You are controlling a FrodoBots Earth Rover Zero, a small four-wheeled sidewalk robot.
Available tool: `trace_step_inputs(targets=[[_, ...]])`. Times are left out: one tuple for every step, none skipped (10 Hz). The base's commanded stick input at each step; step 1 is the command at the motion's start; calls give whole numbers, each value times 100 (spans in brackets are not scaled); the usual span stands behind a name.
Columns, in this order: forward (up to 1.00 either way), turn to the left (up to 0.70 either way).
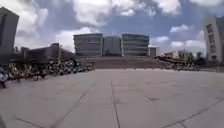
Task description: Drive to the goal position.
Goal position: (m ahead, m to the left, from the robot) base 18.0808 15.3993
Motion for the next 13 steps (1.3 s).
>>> trace_step_inputs(targets=[[100, 0], [100, 0], [100, 0], [100, 0], [100, 0], [100, 0], [100, 0], [100, 0], [100, 0], [100, 0], [100, 0], [100, 0], [100, -3]])
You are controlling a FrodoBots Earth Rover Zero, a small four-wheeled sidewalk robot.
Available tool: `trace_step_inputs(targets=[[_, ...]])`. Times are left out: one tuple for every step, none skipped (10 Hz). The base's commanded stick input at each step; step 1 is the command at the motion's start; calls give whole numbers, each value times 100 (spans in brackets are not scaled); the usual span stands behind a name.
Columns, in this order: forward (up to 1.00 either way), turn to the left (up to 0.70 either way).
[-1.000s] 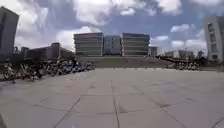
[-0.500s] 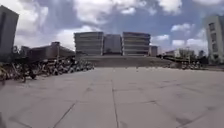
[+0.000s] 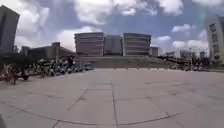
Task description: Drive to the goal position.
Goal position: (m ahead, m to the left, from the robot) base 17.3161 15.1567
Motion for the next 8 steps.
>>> trace_step_inputs(targets=[[100, -10], [100, -9], [100, 0], [100, -3], [100, -1], [100, 0], [100, 0], [100, 0]])
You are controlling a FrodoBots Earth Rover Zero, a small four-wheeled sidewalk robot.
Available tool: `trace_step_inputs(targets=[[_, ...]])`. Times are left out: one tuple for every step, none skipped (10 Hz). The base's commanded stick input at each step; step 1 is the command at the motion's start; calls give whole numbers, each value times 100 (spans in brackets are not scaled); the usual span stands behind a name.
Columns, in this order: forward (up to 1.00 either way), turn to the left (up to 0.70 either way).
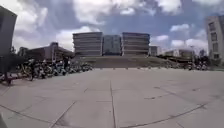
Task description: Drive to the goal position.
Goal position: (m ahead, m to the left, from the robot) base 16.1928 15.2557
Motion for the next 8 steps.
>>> trace_step_inputs(targets=[[100, 0], [100, 0], [100, 0], [100, 0], [100, 0], [100, 0], [100, 0], [100, 0]])
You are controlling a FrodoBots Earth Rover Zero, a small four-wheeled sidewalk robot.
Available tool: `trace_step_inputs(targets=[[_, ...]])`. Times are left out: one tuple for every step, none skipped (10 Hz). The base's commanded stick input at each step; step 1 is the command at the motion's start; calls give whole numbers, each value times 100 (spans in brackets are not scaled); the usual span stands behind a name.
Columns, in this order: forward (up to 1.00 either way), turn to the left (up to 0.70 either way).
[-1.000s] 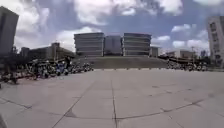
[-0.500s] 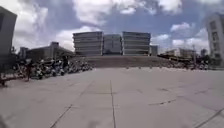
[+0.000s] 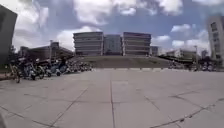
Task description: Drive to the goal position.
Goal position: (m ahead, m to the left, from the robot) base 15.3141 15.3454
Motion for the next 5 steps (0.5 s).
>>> trace_step_inputs(targets=[[100, 0], [100, 0], [100, 0], [100, 0], [100, 0]])
